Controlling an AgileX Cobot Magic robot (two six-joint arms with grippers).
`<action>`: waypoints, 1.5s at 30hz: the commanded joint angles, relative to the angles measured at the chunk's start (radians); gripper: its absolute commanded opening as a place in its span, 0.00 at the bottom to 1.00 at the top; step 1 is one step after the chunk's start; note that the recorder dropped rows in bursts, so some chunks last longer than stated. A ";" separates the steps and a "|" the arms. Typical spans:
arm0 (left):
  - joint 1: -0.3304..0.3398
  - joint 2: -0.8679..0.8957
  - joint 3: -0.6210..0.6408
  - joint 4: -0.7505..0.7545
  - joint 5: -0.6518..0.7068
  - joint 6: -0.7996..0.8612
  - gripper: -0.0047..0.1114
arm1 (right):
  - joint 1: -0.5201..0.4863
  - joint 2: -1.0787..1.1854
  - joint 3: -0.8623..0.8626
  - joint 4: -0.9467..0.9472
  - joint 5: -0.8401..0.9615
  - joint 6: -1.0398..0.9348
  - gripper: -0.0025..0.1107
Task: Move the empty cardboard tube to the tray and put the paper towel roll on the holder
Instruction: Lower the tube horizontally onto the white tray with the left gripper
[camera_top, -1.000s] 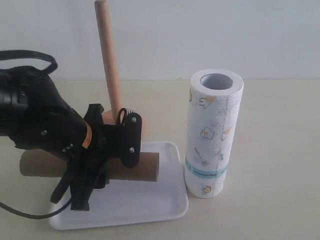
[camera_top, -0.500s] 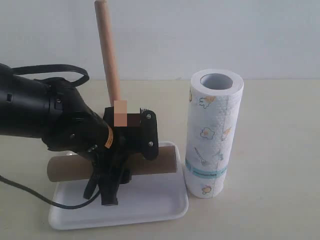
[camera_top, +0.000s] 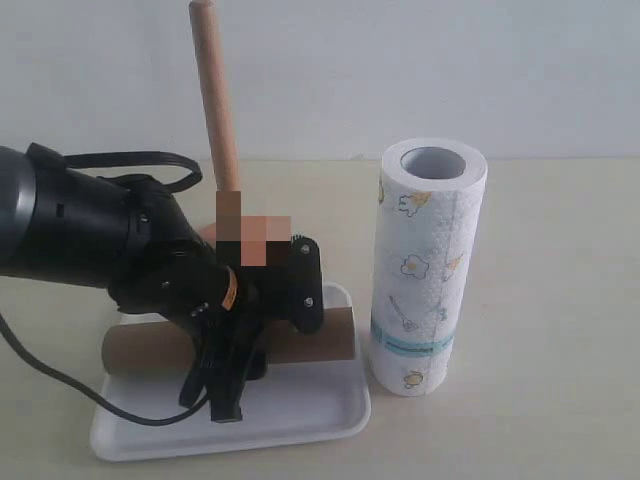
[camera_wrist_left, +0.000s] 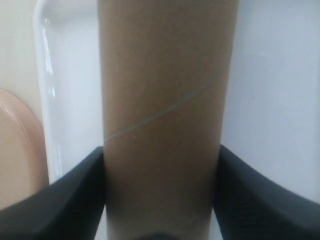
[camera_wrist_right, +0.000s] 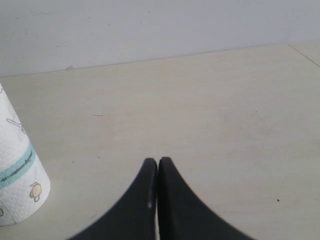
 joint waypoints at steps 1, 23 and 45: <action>-0.007 0.002 -0.007 -0.007 -0.007 -0.009 0.08 | -0.005 -0.005 0.000 0.001 -0.004 0.000 0.02; -0.007 0.002 -0.007 -0.001 0.013 0.026 0.56 | -0.005 -0.005 0.000 0.001 -0.004 0.000 0.02; -0.007 -0.078 -0.007 -0.001 0.101 0.005 0.62 | -0.005 -0.005 0.000 0.001 -0.004 0.000 0.02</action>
